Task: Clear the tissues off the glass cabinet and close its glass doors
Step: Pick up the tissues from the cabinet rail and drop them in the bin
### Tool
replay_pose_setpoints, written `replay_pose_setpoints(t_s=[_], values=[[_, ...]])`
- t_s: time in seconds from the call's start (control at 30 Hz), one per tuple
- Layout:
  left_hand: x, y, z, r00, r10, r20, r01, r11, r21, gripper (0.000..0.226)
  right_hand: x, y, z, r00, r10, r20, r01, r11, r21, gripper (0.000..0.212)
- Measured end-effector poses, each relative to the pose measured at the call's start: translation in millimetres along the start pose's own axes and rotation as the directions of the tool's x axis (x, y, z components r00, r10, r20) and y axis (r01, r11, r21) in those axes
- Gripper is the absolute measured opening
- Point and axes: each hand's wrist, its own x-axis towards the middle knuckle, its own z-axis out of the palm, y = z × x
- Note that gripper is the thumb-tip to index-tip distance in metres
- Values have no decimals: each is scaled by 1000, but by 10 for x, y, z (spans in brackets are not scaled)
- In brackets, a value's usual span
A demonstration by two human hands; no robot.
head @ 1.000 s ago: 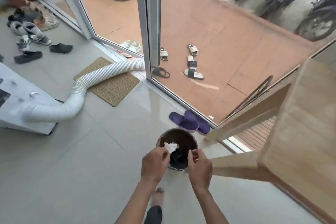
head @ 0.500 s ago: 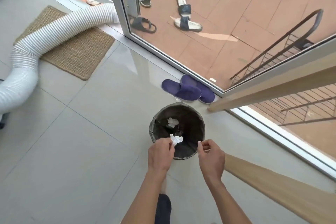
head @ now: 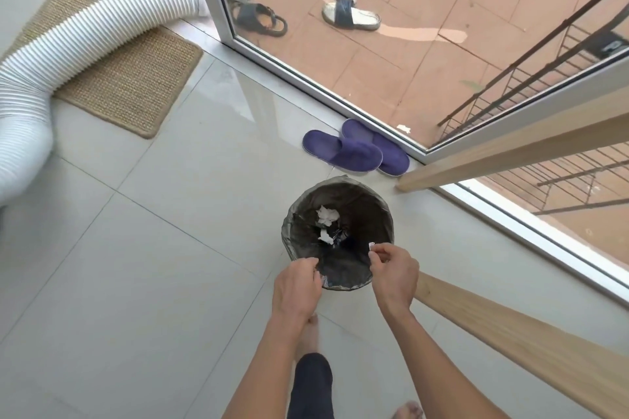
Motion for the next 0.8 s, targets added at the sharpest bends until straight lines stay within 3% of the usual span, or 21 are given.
replay_pose_setpoints(t_s=[0.23,0.53,0.67,0.8], values=[[-269,175,-292,998,37,-59,-36,999,11,18,-126,-170,-163,1000,-24,-4,24,999,23,12],[-768,405,-648,973,90,-212,-90,996,8,19,-452,-211,-650,983,-185,-1,185,983,-16,12],[-1209,527,-865,963,114,-244,-113,993,17,29,-799,-97,-1070,942,-318,103,326,943,-69,34],[-1919,733,-1064,949,239,-206,-190,954,231,56,-1372,194,-1756,851,-439,289,490,861,-136,55]])
